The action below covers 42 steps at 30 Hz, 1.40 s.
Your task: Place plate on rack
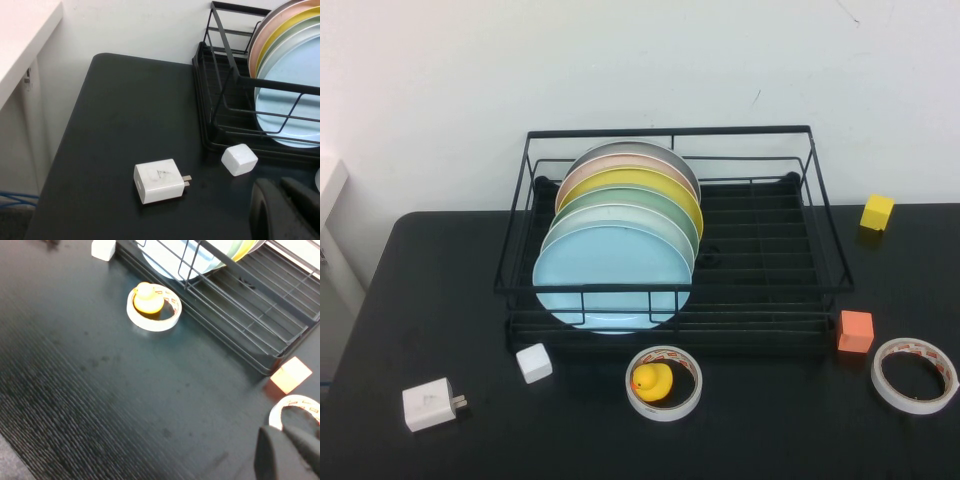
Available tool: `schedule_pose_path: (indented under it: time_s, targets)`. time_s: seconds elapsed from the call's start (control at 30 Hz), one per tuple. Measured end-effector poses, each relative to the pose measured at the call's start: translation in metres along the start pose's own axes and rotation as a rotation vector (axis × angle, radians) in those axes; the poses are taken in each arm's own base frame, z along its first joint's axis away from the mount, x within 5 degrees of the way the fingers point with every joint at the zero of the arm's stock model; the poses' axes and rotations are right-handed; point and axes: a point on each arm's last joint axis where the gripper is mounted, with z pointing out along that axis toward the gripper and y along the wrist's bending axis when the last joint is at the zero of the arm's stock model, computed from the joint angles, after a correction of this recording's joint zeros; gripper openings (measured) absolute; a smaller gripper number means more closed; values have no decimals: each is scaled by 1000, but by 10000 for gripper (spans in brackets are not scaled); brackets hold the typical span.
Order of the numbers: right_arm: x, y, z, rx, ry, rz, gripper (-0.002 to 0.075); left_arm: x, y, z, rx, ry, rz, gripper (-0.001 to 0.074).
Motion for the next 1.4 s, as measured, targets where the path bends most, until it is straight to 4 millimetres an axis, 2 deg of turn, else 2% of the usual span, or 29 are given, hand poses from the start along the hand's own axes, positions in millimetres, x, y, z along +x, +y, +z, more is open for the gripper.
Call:
schedule_pose_path:
  time_s: [0.33, 0.57, 0.73, 0.83, 1.4]
  targets:
    - [1, -3, -2, 51, -4, 31, -1, 0, 0, 0, 0, 0, 0, -2]
    - [9, -14, -20, 348, -38, 180, -1, 0, 0, 0, 0, 0, 0, -1]
    - [14, -14, -33, 579, -65, 268, -1, 0, 0, 0, 0, 0, -3, -1]
    - [15, -13, -37, 650, -71, 291, -1, 0, 0, 0, 0, 0, -13, -2]
    - [16, -13, -38, 670, -68, 300, -1, 0, 0, 0, 0, 1, -15, -2]
